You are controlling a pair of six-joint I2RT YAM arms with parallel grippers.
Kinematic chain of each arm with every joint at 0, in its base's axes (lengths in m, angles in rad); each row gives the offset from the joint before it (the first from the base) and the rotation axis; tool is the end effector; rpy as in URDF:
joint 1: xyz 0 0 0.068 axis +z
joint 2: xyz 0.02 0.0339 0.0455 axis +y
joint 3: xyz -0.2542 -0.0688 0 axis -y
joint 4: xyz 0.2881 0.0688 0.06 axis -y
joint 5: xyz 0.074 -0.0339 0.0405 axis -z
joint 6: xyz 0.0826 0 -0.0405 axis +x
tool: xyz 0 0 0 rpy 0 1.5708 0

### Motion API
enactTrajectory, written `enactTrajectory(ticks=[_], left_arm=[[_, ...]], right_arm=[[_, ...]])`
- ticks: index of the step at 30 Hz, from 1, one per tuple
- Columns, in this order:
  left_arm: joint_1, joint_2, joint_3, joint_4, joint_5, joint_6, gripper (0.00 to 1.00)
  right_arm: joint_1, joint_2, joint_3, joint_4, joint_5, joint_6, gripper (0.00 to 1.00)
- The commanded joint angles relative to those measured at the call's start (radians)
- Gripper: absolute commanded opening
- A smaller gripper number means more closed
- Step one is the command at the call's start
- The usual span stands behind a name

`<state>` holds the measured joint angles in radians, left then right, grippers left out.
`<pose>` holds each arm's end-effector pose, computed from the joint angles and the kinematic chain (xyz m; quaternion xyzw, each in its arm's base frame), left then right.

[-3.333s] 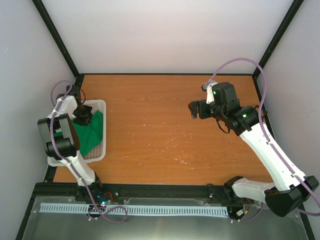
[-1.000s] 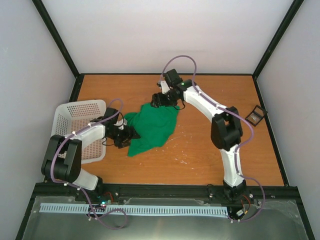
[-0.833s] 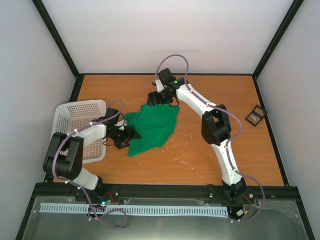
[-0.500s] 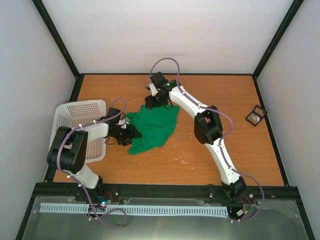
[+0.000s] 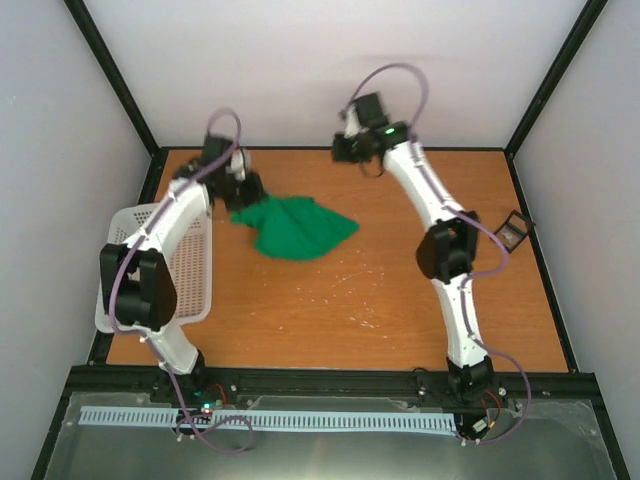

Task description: Pin the brooch onto the clothing

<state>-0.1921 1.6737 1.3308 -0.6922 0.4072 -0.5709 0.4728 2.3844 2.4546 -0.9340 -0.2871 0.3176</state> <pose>0.4002 -0.1112 0.1971 -0.1253 0.9376 -0.2775 0.1680 0.5124 0.2883 0.2517 -0.1214 0.9219 0.2558 0.2645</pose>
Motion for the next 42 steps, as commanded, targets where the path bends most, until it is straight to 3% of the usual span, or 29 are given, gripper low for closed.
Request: enactTrajectory(ticks=[1,3,5,7,12,18,21,22,24,27,31,33,36,42], left_arm=[[0.035,0.084,0.562,-0.155,-0.126,0.109,0.01],[0.037,0.175,0.881,-0.213,-0.068,0.164,0.01],[0.038,0.256,1.157,-0.217,0.075,0.213,0.01],[0.034,0.257,1.214,-0.131,0.214,0.183,0.01],[-0.052,-0.003,0.593,0.232,0.407,0.111,0.01],[-0.286,-0.214,0.079,0.178,0.225,0.199,0.03],[-0.297,-0.36,-0.269,0.181,0.085,0.146,0.26],[-0.297,-0.408,-0.355,0.154,0.025,0.128,0.4],[-0.297,-0.501,-0.449,0.097,-0.041,0.092,0.51],[-0.295,-0.628,-0.485,0.109,-0.024,0.063,0.73],[-0.286,-0.613,-0.453,0.209,-0.019,0.018,0.81],[-0.287,-0.517,-0.408,0.258,-0.005,0.016,0.86],[-0.289,-0.29,-0.29,0.289,0.028,0.049,0.85],[-0.288,0.109,-0.022,0.157,-0.026,0.114,0.87]], right_arm=[[-0.126,-0.256,0.073,0.177,-0.045,0.096,0.03],[-0.149,-0.316,0.086,0.2,-0.047,0.093,0.03],[-0.154,-0.378,0.077,0.19,-0.016,0.066,0.03],[-0.155,-0.444,0.027,0.178,0.003,0.04,0.03],[-0.154,-0.61,-0.24,0.165,-0.035,0.01,0.05],[-0.153,-0.89,-0.817,0.288,-0.071,-0.008,0.12],[-0.155,-0.997,-1.04,0.307,-0.045,-0.038,0.21],[-0.155,-1.019,-1.097,0.301,-0.041,-0.047,0.22],[-0.156,-1.049,-1.188,0.284,-0.059,-0.067,0.26],[-0.155,-1.058,-1.288,0.27,-0.117,-0.105,0.39],[-0.149,-1.005,-1.328,0.275,-0.126,-0.167,0.42],[-0.15,-0.966,-1.324,0.289,-0.145,-0.178,0.46],[-0.148,-0.891,-1.324,0.316,-0.147,-0.166,0.58],[-0.172,-0.607,-1.215,0.278,-0.218,-0.132,0.65]])
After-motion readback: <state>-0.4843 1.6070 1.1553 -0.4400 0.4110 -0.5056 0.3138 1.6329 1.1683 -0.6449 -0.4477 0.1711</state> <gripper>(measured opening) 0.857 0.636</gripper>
